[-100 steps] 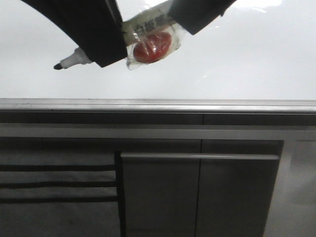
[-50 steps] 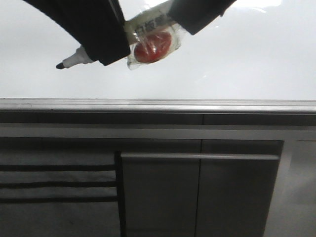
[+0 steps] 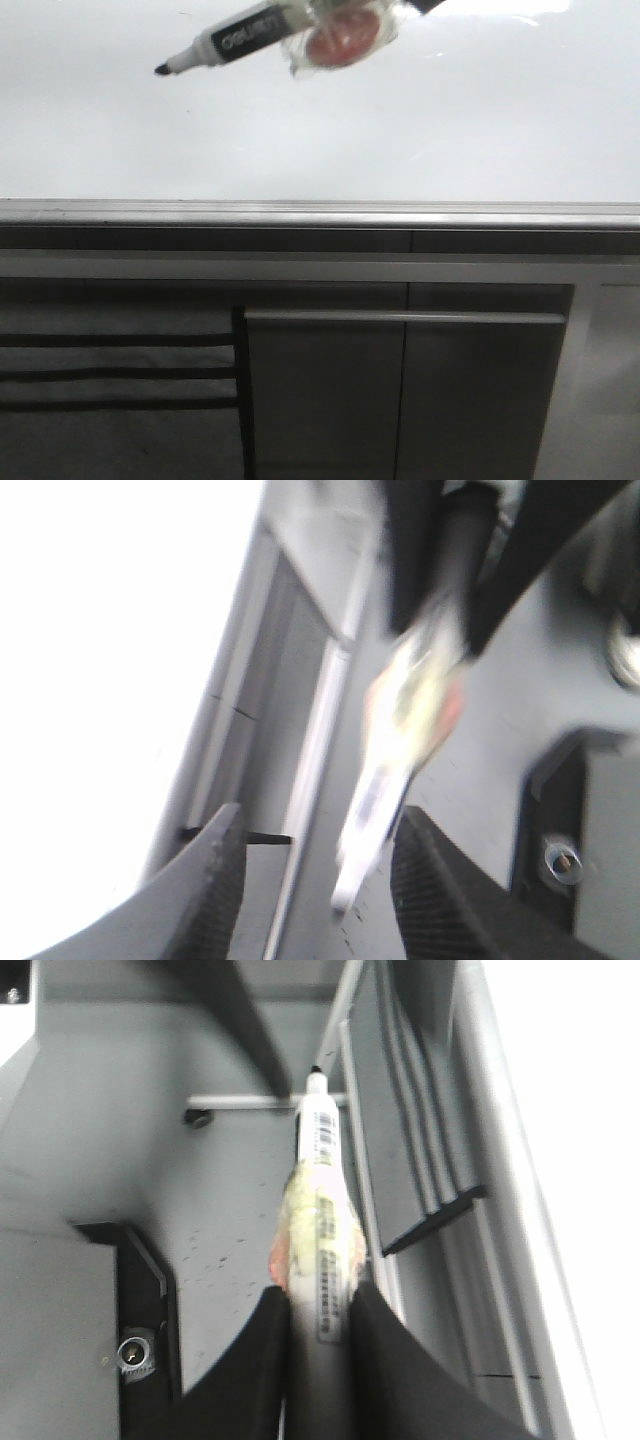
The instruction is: Write number 0 on whiteboard
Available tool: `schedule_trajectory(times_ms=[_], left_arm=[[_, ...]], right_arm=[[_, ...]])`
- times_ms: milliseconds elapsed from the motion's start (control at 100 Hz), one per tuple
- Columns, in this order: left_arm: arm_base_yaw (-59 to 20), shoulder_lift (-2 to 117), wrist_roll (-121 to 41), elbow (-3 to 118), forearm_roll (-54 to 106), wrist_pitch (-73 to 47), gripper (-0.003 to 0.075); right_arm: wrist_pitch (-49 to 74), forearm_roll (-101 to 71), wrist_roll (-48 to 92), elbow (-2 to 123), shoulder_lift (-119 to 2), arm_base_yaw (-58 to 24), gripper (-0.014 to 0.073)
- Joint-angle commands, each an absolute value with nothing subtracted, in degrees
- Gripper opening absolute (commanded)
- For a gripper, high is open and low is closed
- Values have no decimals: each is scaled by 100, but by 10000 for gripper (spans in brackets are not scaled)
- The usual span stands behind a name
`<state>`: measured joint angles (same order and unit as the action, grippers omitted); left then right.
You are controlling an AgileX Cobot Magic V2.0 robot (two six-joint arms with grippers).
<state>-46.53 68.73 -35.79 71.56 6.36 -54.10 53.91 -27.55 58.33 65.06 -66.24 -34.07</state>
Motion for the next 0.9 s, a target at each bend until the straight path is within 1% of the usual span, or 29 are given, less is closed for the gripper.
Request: schedule_trajectory(times_ms=[0, 100, 280, 470, 550, 650, 720, 890], left_arm=[[-4351, 6458, -3380, 7307, 700, -5060, 316], [-3969, 6141, -3191, 7226, 710, -4980, 316], [-3312, 5416, -2582, 6722, 733, -4397, 316], [-2702, 4595, -2031, 5726, 733, -3609, 316], [-2460, 4312, -1669, 5307, 736, -3276, 316], [-2193, 4143, -1200, 4826, 745, -2922, 316], [-2073, 4118, -1175, 4621, 773, -2798, 316], [-2014, 4138, -1175, 4484, 865, -2759, 316]], right_arm=[[5182, -2910, 5775, 6679, -6264, -3217, 26], [5197, -2910, 5629, 6610, -6030, -2937, 26], [4989, -3032, 5128, 6141, -5598, -2289, 26], [4167, -3044, 3840, 5360, -5129, -1484, 26], [3841, -3044, 3672, 5021, -5092, -1183, 26], [3688, -3055, 3672, 4742, -5107, -1081, 26], [3955, -3054, 3672, 4651, -5149, -1081, 26], [4128, -3054, 3683, 4607, -5316, -1081, 26]])
